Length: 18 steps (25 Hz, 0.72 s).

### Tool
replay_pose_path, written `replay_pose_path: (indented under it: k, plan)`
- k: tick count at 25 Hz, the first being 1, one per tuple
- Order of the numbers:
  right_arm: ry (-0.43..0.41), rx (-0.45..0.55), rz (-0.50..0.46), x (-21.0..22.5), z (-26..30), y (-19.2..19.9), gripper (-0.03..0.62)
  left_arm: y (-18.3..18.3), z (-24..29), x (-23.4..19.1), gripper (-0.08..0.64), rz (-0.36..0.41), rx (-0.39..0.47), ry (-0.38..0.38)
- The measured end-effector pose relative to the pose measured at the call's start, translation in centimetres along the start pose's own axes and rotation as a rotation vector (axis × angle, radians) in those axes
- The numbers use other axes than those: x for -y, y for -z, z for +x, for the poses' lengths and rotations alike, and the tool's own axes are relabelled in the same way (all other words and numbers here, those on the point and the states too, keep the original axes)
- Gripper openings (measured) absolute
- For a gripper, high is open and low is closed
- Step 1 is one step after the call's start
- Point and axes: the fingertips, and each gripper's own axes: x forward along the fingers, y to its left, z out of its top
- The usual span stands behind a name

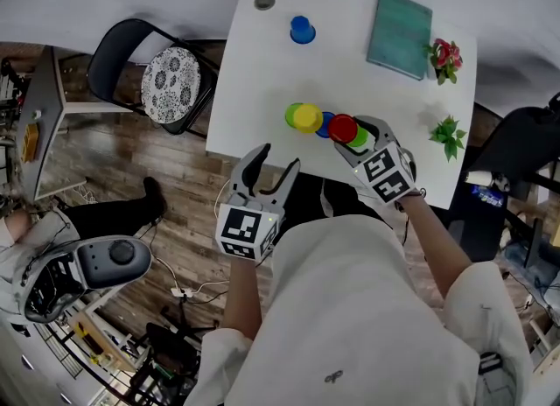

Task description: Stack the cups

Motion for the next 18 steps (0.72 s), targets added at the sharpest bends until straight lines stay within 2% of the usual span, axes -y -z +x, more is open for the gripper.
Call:
replay_pose_path:
  k: [10,15,18]
  plan:
    - [0.035,0.075,0.055,0.1,-2.8,-1.3,0.267,-0.7,0.6,-1.1,0.252,0.028,0.008,0.015]
    - [0.051,0.137,0.167,0.6,-5.1,-1.4,0.264,-2.3,1.5,-2.8,0.251,0.056,0.017,0.029]
    - [0.094,0.183,0.219,1.4,-6.8,-1.5,0.262,-3.5,2.6,-4.0,0.252,0.068,0.030,0.046]
